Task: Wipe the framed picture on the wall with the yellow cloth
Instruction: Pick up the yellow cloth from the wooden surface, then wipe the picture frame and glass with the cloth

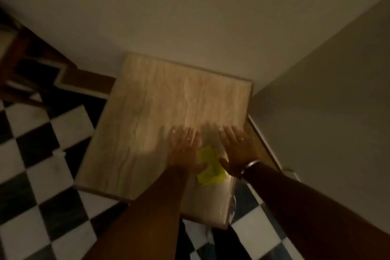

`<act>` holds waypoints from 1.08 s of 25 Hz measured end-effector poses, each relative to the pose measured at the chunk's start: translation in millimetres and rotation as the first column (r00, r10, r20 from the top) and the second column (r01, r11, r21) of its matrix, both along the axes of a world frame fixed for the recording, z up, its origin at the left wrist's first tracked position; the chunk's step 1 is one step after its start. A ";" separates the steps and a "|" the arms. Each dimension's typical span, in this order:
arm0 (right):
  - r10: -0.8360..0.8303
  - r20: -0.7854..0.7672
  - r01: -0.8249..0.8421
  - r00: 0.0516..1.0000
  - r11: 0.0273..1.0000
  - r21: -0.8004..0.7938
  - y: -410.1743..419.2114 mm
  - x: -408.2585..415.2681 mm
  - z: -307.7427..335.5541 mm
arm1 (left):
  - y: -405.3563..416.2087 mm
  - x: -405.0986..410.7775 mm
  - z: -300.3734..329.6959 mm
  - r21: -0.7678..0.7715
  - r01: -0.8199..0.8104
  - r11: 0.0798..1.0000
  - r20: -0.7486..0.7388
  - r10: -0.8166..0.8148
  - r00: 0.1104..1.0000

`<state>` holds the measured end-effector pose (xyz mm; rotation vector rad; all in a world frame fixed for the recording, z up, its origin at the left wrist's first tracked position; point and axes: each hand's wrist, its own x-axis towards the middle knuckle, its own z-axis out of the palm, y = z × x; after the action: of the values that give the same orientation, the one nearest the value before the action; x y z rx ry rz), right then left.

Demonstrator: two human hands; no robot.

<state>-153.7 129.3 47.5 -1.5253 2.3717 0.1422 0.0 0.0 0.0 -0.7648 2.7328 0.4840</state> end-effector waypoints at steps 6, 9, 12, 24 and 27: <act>0.147 0.107 -0.148 0.983 0.989 0.004 -1.7 34.6 -137.0 | 25.0 20.5 -112.7 -0.027 0.035 0.999 0.034 -0.034 0.999; 0.169 0.089 -0.168 0.982 0.986 -0.011 -15.3 32.5 -143.7 | 15.8 21.3 -119.7 -0.042 0.019 0.999 -0.087 -0.023 0.996; 0.034 0.245 -0.049 0.969 0.997 0.057 -17.9 32.9 -107.6 | 11.2 12.1 -84.3 0.304 -0.066 0.950 -0.174 0.124 0.977; -0.404 0.193 0.446 0.894 0.846 -0.293 4.4 -108.5 345.9 | -44.8 -196.6 357.7 0.171 0.499 0.850 -0.617 -0.303 0.726; -0.504 0.027 0.454 0.863 0.752 -0.478 54.5 -135.1 510.8 | -5.2 -252.8 529.9 -0.031 0.609 0.793 -0.729 -0.435 0.529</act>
<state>-288.9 183.8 558.3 -1.0175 2.9483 -0.5275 -252.8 -5.2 529.9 0.4699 3.2592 1.1019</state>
